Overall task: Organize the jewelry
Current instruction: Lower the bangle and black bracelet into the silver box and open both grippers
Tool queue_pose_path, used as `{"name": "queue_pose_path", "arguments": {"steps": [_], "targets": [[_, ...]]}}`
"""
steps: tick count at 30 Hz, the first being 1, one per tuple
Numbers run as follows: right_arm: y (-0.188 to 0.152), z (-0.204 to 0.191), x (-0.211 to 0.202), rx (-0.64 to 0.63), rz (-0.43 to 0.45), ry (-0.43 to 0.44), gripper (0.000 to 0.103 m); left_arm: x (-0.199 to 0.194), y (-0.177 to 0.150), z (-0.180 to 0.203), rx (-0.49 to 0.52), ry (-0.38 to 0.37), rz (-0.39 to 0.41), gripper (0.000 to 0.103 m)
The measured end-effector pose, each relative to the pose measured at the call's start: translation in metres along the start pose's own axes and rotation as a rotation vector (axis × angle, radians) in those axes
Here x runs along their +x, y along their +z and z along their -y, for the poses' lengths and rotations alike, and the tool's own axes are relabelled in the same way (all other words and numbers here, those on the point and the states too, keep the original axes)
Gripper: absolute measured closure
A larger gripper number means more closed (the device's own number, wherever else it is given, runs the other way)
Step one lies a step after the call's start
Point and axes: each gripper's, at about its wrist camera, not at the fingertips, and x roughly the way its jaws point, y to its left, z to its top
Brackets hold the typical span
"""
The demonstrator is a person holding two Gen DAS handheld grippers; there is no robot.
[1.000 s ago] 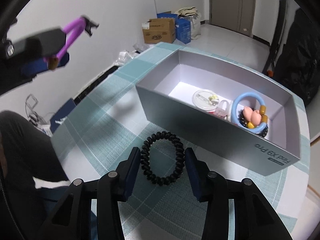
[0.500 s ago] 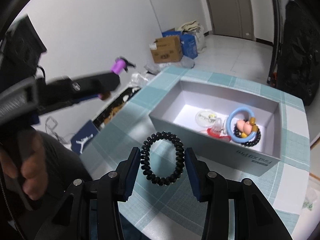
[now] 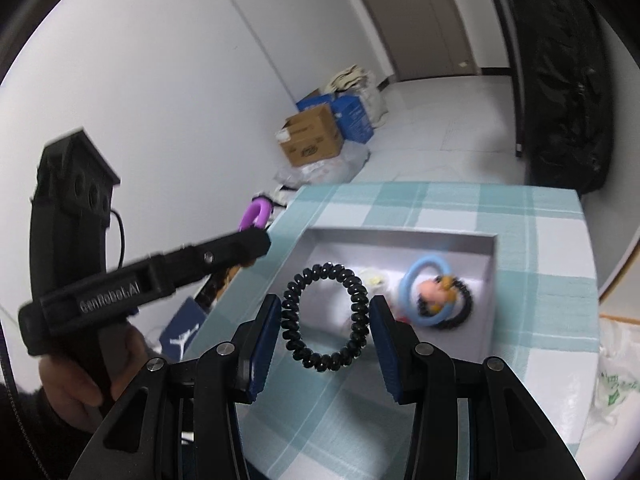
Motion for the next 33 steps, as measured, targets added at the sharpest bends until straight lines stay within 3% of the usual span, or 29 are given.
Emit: {"name": "queue_pose_path", "arguments": {"steps": [17,33], "targets": [[0.025,0.044,-0.006,0.136,0.062,-0.031,0.059,0.037,0.009,0.016,0.043,0.015,-0.065,0.059],[0.023,0.052,0.005,0.172,0.029,-0.046,0.056,0.048,0.006,0.02,0.043,-0.008,-0.117,0.059]]}}
